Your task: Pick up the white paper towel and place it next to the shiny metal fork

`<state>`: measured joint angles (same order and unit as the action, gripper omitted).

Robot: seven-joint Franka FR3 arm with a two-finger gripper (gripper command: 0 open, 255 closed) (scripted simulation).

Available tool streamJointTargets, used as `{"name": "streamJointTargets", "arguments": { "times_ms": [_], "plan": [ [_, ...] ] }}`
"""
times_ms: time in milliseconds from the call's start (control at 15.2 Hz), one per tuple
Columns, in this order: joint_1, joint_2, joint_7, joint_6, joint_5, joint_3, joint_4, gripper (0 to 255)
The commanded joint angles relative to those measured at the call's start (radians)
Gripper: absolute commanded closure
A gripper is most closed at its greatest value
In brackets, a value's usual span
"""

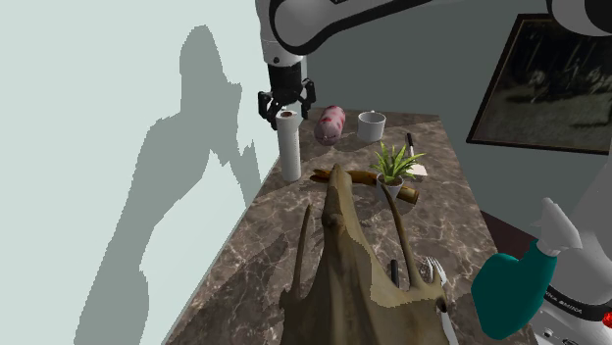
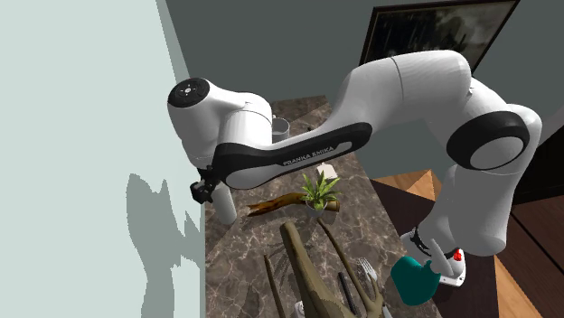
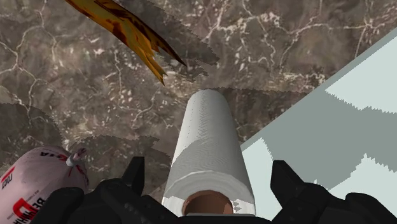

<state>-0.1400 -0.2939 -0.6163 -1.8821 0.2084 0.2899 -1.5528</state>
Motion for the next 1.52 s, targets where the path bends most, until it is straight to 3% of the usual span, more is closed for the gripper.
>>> {"name": "streamJointTargets", "arguments": {
  "times_ms": [0, 198, 264, 858, 1452],
  "plan": [
    [0.0, 0.0, 0.0, -0.001, 0.0, 0.0, -0.001, 0],
    [0.0, 0.0, 0.0, -0.001, 0.0, 0.0, -0.001, 0],
    [0.0, 0.0, 0.0, -0.001, 0.0, 0.0, -0.001, 255],
    [0.0, 0.0, 0.0, -0.001, 0.0, 0.0, -0.001, 255],
    [-0.007, 0.0, 0.015, 0.119, -0.005, 0.003, 0.12, 255]
  ]
}}
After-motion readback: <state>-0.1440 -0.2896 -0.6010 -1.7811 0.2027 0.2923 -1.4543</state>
